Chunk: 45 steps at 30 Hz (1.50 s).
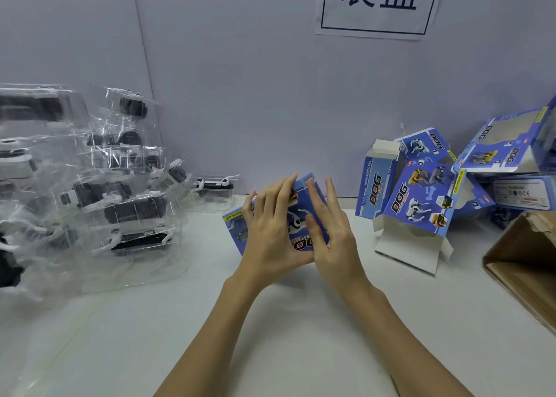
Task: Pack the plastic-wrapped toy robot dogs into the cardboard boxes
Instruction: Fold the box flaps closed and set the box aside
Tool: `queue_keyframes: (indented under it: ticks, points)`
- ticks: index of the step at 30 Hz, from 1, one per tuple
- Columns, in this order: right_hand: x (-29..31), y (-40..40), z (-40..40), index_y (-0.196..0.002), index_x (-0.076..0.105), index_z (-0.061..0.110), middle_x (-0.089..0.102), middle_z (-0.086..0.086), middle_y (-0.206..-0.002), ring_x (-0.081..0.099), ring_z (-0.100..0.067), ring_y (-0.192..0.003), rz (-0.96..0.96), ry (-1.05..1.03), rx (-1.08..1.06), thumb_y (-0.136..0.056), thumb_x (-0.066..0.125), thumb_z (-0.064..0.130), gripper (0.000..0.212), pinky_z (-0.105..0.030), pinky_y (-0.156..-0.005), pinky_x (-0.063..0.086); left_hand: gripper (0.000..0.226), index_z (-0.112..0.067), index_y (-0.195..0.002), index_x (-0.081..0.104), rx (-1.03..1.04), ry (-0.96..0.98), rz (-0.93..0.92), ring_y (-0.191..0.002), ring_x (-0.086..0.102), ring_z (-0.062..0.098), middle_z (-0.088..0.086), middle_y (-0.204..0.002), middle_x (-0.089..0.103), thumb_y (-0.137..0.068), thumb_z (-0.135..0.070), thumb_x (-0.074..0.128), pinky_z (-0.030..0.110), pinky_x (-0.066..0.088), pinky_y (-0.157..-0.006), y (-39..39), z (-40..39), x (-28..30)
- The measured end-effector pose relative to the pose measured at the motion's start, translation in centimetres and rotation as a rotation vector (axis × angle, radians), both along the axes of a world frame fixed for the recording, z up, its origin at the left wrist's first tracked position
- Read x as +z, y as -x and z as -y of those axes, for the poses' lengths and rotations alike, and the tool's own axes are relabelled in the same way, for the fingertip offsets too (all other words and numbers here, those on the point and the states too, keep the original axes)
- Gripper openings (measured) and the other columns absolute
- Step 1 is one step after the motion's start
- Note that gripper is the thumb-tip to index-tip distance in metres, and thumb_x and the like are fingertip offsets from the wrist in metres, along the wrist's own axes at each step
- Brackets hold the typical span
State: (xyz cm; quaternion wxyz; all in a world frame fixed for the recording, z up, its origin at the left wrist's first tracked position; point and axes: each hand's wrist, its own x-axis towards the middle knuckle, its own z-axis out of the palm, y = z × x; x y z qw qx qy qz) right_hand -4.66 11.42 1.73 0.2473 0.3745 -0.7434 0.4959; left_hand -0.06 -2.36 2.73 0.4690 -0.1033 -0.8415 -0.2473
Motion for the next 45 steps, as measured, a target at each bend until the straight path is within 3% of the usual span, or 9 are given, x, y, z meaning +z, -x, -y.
queue_keyframes:
  ticks: [5,10,15,22,24,28,35,38,45]
  points:
    - [-0.7,0.5,-0.5,-0.159,0.021,0.050,0.009,0.008,-0.173,0.035,-0.006,-0.149,0.115,0.025,0.115,-0.106,0.051,0.033,0.063,-0.042,-0.099,0.060,0.112,-0.007,-0.159,0.033,-0.026,0.025,0.012,-0.156,0.027,0.026,0.004,-0.164,0.037,-0.071,-0.052,0.087,0.064,0.012,-0.124,0.3,0.2,-0.2]
    - [0.0,1.7,-1.4,-0.157,0.039,0.045,0.046,0.003,-0.150,0.054,-0.009,-0.136,0.259,0.288,0.065,-0.105,0.061,0.023,0.060,-0.030,-0.092,0.060,0.122,-0.029,-0.166,0.021,0.103,0.049,0.152,-0.162,-0.005,0.024,-0.002,-0.175,0.002,-0.070,-0.085,0.070,0.076,0.005,-0.117,0.5,1.3,-1.2]
    - [0.2,3.1,-3.2,-0.144,0.059,0.028,0.063,0.005,-0.140,0.060,-0.016,-0.130,0.455,0.361,-0.014,-0.110,0.050,0.021,0.036,-0.049,-0.107,0.052,0.105,-0.056,-0.145,0.033,-0.096,-0.344,0.421,-0.122,0.041,-0.025,-0.010,-0.150,0.043,-0.061,-0.052,0.097,0.038,0.046,-0.108,0.7,3.3,-2.1]
    - [0.6,3.1,-4.6,-0.151,0.052,0.028,0.058,-0.017,-0.133,0.073,-0.011,-0.081,0.650,0.288,0.188,-0.100,0.039,-0.012,0.067,-0.030,-0.066,0.062,0.109,-0.042,-0.141,0.043,-0.088,-0.870,0.317,-0.094,0.070,-0.007,-0.028,-0.104,0.070,-0.049,-0.063,0.099,0.023,0.059,-0.081,0.9,4.2,-1.2]
    - [0.4,3.4,-4.4,-0.159,0.037,0.028,0.049,-0.014,-0.141,0.070,-0.016,-0.089,0.494,0.064,0.097,-0.094,0.053,-0.017,0.081,-0.028,-0.075,0.062,0.106,-0.032,-0.138,0.047,-0.097,-1.027,0.304,-0.087,0.073,-0.003,-0.016,-0.106,0.072,-0.049,-0.065,0.094,0.018,0.059,-0.070,0.9,4.2,-0.6]
    - [-0.6,3.4,-3.4,-0.161,0.026,0.032,0.042,0.005,-0.153,0.053,-0.020,-0.129,0.261,-0.107,-0.032,-0.087,0.084,0.027,0.094,-0.033,-0.103,0.050,0.091,-0.022,-0.122,0.058,-0.105,-1.128,0.374,-0.084,0.077,0.009,-0.003,-0.102,0.078,-0.050,-0.070,0.087,0.013,0.054,-0.060,0.7,3.8,-0.4]
    - [-0.3,3.7,-4.6,-0.122,0.055,0.038,0.064,0.012,-0.111,0.064,-0.009,-0.078,0.335,0.002,-0.194,-0.077,0.057,0.086,0.065,-0.029,-0.071,0.049,0.055,-0.044,-0.107,0.077,-0.333,-1.011,0.376,-0.100,0.071,0.010,-0.009,-0.108,0.078,-0.072,-0.083,0.061,0.033,0.049,-0.089,0.6,5.0,0.2]
    - [0.0,3.6,-4.1,-0.121,0.060,0.025,0.065,0.003,-0.112,0.067,-0.014,-0.102,0.423,0.118,-0.159,-0.079,0.057,0.078,0.068,-0.028,-0.082,0.055,0.063,-0.041,-0.127,0.063,-0.352,-0.899,0.360,-0.122,0.066,0.017,-0.006,-0.126,0.073,-0.073,-0.071,0.075,0.038,0.053,-0.101,0.7,4.8,-0.5]
    - [0.0,2.5,-2.1,-0.133,0.062,0.026,0.072,0.014,-0.102,0.065,0.003,-0.094,0.509,0.278,-0.015,-0.085,0.061,0.059,0.058,-0.012,-0.080,0.048,0.045,-0.031,-0.122,0.064,-0.275,-0.944,0.218,-0.099,0.073,0.009,-0.010,-0.112,0.075,-0.089,-0.060,0.072,0.020,0.056,-0.076,0.8,3.4,-1.3]
